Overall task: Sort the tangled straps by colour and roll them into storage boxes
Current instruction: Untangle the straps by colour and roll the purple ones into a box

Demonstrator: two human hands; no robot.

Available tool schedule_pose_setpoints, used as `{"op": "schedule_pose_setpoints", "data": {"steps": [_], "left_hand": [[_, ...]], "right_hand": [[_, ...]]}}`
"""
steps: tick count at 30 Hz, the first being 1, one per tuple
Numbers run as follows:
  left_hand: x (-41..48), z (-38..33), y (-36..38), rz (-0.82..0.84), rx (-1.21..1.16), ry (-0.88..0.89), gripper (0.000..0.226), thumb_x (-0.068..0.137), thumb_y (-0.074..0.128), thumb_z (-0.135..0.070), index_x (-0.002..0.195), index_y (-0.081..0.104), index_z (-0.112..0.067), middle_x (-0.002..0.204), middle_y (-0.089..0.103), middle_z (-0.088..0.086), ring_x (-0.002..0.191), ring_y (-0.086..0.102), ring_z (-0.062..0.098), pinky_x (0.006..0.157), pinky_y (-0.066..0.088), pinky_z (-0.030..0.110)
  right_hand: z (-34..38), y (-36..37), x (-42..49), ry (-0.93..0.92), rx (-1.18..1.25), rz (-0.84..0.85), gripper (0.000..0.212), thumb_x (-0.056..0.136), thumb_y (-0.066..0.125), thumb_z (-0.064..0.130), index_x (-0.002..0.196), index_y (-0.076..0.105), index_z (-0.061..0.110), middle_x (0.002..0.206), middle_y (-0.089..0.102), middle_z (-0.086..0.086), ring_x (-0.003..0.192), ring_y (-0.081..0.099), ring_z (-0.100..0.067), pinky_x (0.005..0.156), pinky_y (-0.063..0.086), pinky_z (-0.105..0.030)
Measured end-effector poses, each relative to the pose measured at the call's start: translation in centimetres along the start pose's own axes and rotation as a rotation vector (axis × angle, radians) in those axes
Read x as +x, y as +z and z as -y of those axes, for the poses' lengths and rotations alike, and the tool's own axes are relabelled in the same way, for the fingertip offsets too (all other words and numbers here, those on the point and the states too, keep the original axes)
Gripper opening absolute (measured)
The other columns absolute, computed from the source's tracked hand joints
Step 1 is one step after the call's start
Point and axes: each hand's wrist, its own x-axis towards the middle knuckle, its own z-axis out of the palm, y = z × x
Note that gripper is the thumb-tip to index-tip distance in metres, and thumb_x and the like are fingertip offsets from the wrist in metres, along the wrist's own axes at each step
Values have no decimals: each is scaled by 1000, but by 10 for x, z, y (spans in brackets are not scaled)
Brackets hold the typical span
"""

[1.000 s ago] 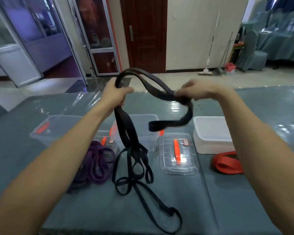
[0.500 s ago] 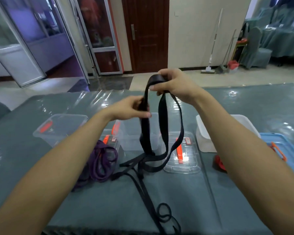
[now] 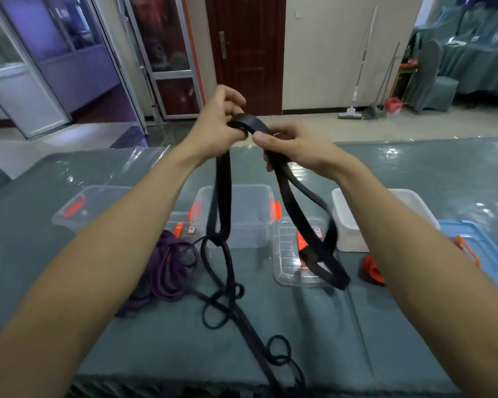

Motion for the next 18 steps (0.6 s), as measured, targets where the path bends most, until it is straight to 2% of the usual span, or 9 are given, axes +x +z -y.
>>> {"op": "schedule_pose_setpoints", "data": {"steps": [2,4,6,8,9,11,13,16,18], "left_hand": [[-7,14,8,105,-51,-41,62,77,84,3,122,50,-22,105,65,4,99,70,14,87,59,30],[-25,42,11,248,-154,-138,74,73,90,-5,134,51,-19,121,66,8,112,71,17,102,58,33],[-55,83,19,420,-128,-252,88,76,91,-8,151,46,-23,142,63,4,135,62,12,119,47,32],[-91,131,39,590,18,-379,91,84,80,7,160,40,-23,159,54,3,150,49,13,129,36,37],[-109,153,52,666,98,-430,92,85,72,16,162,38,-21,163,49,3,152,46,16,129,37,40],[-136,186,82,768,227,-481,94,84,61,21,164,35,-23,165,46,2,141,59,23,112,54,39],[-150,207,108,794,338,-467,93,87,61,13,167,35,-26,160,52,4,121,72,27,100,60,37],[-153,221,138,714,545,-325,80,89,60,2,161,46,-28,152,60,6,133,63,30,108,53,41],[-150,222,151,578,654,-238,69,90,61,-4,154,53,-28,148,60,2,133,61,30,103,54,43]], "right_hand": [[-5,3,-5,-24,9,-20,41,88,82,59,98,81,19,71,61,-1,66,65,-19,78,63,-42],[-17,-1,-16,-16,23,-58,20,99,78,38,85,75,24,62,54,5,62,57,-16,79,56,-46],[-31,-5,-30,40,-16,-45,32,98,80,30,73,63,21,61,51,5,64,55,-19,81,52,-49],[-42,-7,-47,84,-40,-21,35,95,82,24,68,59,19,65,50,-1,67,56,-22,81,51,-48],[-48,-7,-55,105,-36,-17,30,92,82,21,72,62,13,68,50,-6,69,56,-22,80,50,-47],[-61,-7,-71,132,-27,-35,25,86,80,23,80,64,4,72,50,-9,71,54,-22,76,49,-39],[-76,-9,-84,164,-55,-81,27,83,81,37,76,68,14,68,51,-2,69,54,-16,69,46,-27],[-109,-13,-108,246,-159,-190,60,84,86,55,74,62,1,66,40,-13,64,42,-16,59,35,-28],[-136,-14,-128,308,-173,-207,59,87,87,49,71,60,0,63,37,-5,62,37,-14,60,28,-32]]}}
